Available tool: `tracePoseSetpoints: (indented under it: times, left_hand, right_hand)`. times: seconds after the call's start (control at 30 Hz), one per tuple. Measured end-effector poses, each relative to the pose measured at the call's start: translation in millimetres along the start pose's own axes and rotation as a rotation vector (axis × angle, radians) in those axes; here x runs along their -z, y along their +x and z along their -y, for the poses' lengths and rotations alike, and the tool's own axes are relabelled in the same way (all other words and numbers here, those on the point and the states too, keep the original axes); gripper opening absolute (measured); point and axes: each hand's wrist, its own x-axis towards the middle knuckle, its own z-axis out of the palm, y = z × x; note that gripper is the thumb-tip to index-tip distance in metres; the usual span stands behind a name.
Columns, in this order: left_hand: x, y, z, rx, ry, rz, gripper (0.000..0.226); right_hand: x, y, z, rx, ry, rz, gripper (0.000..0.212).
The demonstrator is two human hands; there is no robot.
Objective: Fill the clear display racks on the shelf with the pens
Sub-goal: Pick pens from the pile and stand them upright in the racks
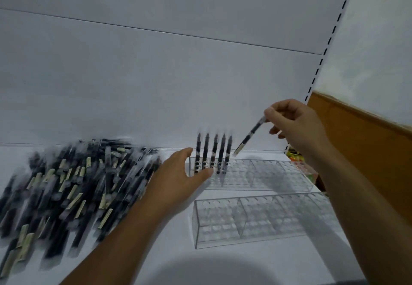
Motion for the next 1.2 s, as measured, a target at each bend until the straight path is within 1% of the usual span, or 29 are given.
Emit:
tracePoseSetpoints:
  times: [0.13,0.27,0.47,0.57,0.67,0.7,0.77,0.83,0.9,0.97,1.1,1.2]
  left_hand:
    - [-7,-3,4,0.031,-0.052,-0.030,0.082]
    - [-6,0,3,0.047,-0.036,-0.033,0.079]
    - [-4,-1,2,0.050,-0.036,-0.021,0.076]
    - [-1,-1,0,0.037,-0.053,0.009,0.075]
    - [4,-1,-4,0.022,-0.044,0.038,0.080]
    - [6,-2,-6,0.026,-0.062,0.028,0.079]
    - [15,-1,-10,0.022,-0.071,0.000,0.068]
    - [30,2,-12,-0.009,-0.022,-0.025,0.053]
    - [53,2,-11,-0.019,0.004,-0.067,0.041]
    - [81,-4,-4,0.001,0.034,-0.109,0.035]
    - [132,-33,28,0.088,0.139,-0.213,0.032]
    - [155,-60,52,0.158,0.300,-0.244,0.036]
  right_hand:
    - [-4,7,-9,0.029,-0.101,0.087,0.014]
    - [-6,12,-7,0.066,-0.223,0.176,0.012]
    - [-21,13,-1,0.038,-0.388,0.412,0.013]
    - [-22,11,0,0.037,-0.421,0.416,0.016]
    - [-15,8,3,0.042,-0.570,0.424,0.021]
    - [-13,6,4,0.037,-0.613,0.427,0.022]
    - [-13,2,9,0.036,-0.649,0.423,0.022]
    - [-21,-5,18,0.053,-0.638,0.445,0.020]
    - [-39,-15,29,0.096,-0.619,0.507,0.020]
    - [-67,-28,42,0.149,-0.602,0.591,0.020]
    - [-122,-56,63,0.315,-0.622,0.786,0.020]
    - [-153,-77,70,0.454,-0.677,0.836,0.020]
